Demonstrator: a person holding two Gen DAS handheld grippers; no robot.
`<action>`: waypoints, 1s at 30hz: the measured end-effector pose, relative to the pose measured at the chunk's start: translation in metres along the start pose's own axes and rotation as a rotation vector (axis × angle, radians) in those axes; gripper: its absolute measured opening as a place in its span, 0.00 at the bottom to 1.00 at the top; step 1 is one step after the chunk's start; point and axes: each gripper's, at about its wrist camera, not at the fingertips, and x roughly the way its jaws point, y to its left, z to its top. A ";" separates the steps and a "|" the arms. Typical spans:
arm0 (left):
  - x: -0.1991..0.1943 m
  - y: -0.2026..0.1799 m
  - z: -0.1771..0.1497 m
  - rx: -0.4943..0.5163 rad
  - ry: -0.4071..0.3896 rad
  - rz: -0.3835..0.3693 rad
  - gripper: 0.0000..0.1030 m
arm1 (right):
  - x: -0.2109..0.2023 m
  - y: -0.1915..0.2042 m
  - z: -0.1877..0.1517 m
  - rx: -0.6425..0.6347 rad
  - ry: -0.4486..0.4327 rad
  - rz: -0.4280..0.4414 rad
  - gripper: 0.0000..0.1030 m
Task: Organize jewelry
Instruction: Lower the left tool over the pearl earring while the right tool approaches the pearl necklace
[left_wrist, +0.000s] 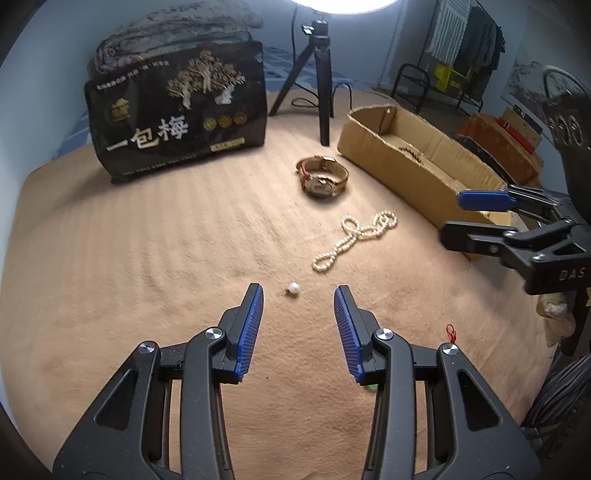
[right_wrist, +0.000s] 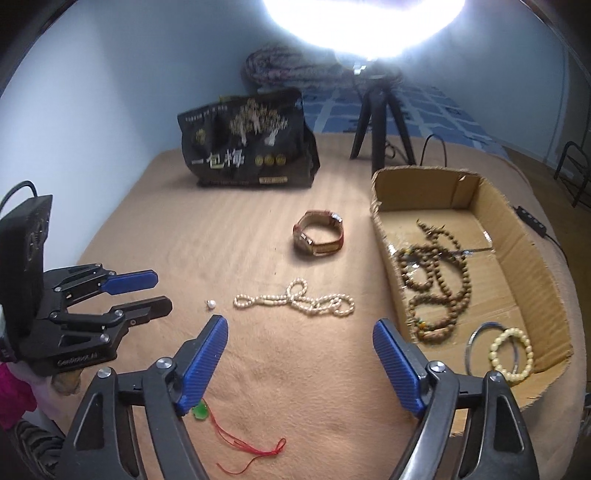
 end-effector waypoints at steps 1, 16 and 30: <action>0.002 -0.001 -0.001 0.004 0.004 0.000 0.39 | 0.004 0.001 0.000 -0.003 0.007 0.001 0.80; 0.040 0.005 -0.006 0.026 0.053 -0.021 0.25 | 0.058 0.022 -0.001 -0.151 0.096 -0.048 0.62; 0.055 -0.001 -0.006 0.055 0.054 -0.024 0.23 | 0.090 0.020 0.006 -0.194 0.118 -0.093 0.59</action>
